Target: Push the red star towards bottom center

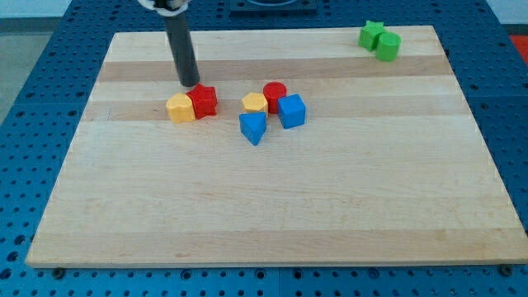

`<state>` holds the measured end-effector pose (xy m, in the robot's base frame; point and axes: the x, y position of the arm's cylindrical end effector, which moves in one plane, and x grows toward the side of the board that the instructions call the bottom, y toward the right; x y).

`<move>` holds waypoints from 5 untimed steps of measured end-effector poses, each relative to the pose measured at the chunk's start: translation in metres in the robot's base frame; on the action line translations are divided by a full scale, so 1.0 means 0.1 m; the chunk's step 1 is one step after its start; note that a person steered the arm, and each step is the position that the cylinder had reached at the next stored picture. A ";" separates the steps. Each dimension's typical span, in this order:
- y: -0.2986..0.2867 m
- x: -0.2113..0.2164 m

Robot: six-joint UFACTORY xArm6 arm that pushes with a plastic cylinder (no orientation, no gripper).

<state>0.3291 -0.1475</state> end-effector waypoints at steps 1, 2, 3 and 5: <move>-0.01 0.14; 0.11 0.14; 0.25 0.14; 0.27 0.38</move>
<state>0.3675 -0.1205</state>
